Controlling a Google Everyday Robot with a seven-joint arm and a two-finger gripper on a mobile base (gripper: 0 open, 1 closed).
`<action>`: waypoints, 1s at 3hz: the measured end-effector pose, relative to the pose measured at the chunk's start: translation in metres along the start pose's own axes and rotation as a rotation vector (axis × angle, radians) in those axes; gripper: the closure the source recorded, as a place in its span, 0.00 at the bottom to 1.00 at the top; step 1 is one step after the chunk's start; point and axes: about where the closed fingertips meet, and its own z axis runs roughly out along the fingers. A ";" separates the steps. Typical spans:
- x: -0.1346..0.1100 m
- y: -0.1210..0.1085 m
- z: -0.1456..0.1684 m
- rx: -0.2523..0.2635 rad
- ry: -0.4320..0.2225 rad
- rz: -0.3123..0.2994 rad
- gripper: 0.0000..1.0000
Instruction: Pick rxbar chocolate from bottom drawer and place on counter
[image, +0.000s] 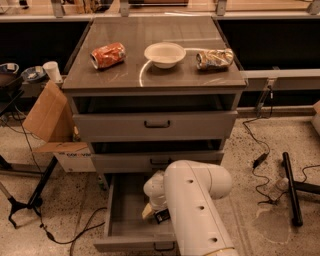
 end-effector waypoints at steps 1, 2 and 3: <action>-0.005 0.004 0.015 0.024 -0.008 0.004 0.00; -0.007 0.005 0.024 0.039 -0.013 0.004 0.00; -0.006 0.007 0.029 0.052 -0.012 0.005 0.00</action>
Offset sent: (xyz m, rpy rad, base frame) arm -0.0025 -0.0091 -0.0294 0.0504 0.0264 -0.0090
